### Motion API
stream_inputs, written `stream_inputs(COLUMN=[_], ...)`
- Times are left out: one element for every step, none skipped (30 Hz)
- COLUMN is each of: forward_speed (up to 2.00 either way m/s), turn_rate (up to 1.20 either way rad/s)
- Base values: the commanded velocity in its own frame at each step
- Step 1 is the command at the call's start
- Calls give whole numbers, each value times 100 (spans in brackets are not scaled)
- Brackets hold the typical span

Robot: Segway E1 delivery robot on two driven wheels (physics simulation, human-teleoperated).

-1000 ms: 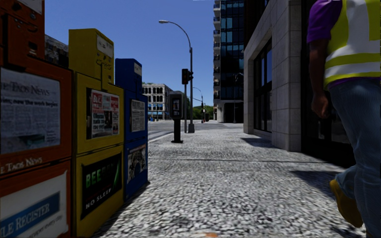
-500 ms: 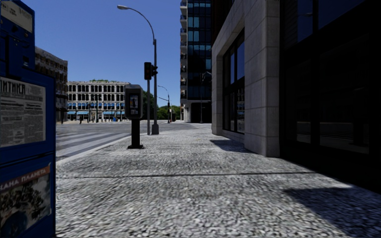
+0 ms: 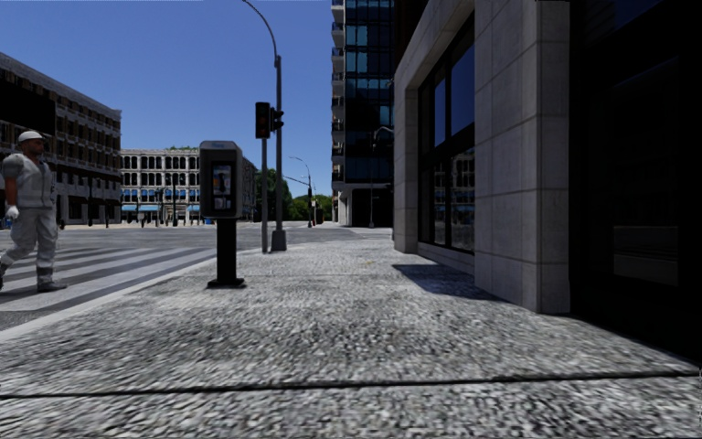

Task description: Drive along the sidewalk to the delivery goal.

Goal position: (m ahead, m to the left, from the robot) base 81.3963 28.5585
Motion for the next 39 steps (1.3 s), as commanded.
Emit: stream_inputs(forward_speed=[200,200,200,200,200,200,200,200,200,200,200,200,200,200,200,200,200,200,200,200,200,200,200,200,200,200,200,200,200,200,200,200,200,200,200,200,200,200,200], turn_rate=[0,0,0,0,0,0,0,0,0,0,0,0,0,0,0,0,0,0,0,0,0,0,0,0,0,0,0,0,0,0,0,0,0,0,0,0,0,0,0])
